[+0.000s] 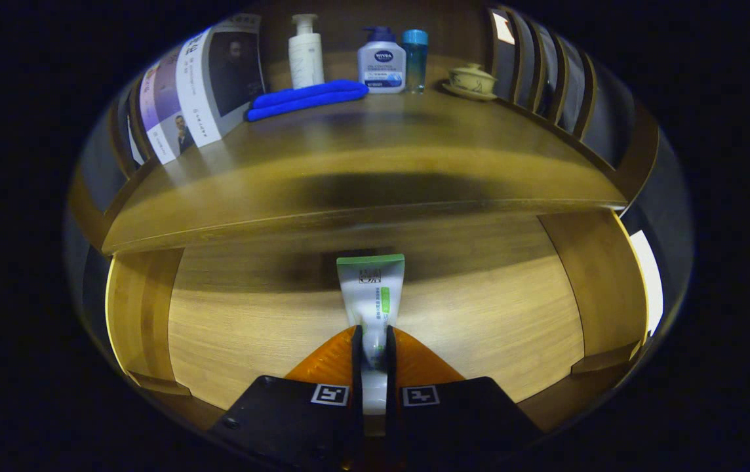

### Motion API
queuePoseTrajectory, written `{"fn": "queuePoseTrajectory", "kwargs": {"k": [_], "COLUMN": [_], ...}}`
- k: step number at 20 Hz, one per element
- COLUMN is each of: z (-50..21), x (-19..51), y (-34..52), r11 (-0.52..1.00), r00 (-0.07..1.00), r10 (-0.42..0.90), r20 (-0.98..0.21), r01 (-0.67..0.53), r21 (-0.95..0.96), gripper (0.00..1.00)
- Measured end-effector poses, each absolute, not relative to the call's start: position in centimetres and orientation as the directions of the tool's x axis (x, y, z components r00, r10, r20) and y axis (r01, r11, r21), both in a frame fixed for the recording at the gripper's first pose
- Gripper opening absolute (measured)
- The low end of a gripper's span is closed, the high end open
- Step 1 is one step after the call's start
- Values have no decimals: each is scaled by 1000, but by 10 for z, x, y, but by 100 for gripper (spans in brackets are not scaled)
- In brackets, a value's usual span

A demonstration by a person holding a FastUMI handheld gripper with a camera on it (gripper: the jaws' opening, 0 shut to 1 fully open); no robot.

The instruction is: Pull open the drawer, take out the items inside it, and place them on the countertop above the cabinet.

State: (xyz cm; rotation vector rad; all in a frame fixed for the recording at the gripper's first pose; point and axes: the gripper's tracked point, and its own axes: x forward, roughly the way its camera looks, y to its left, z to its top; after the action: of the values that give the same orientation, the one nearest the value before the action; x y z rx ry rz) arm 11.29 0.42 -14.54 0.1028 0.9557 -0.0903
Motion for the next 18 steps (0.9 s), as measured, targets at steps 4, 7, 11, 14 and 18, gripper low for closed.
{"fn": "queuePoseTrajectory", "kwargs": {"k": [4, 7, 11, 14, 18], "z": [-128, -117, -106, -91, -67], "x": [99, 91, 78, 70, 60], "y": [-2, -4, -6, -10, -17], "r11": [985, 979, 971, 964, 950], "r00": [589, 600, 611, 631, 656], "r10": [-79, -91, -109, -130, -158], "r20": [-804, -795, -784, -765, -738], "r01": [169, 201, 236, 262, 305], "r21": [27, 39, 49, 52, 68], "gripper": [15, 15, 15, 15, 15]}}
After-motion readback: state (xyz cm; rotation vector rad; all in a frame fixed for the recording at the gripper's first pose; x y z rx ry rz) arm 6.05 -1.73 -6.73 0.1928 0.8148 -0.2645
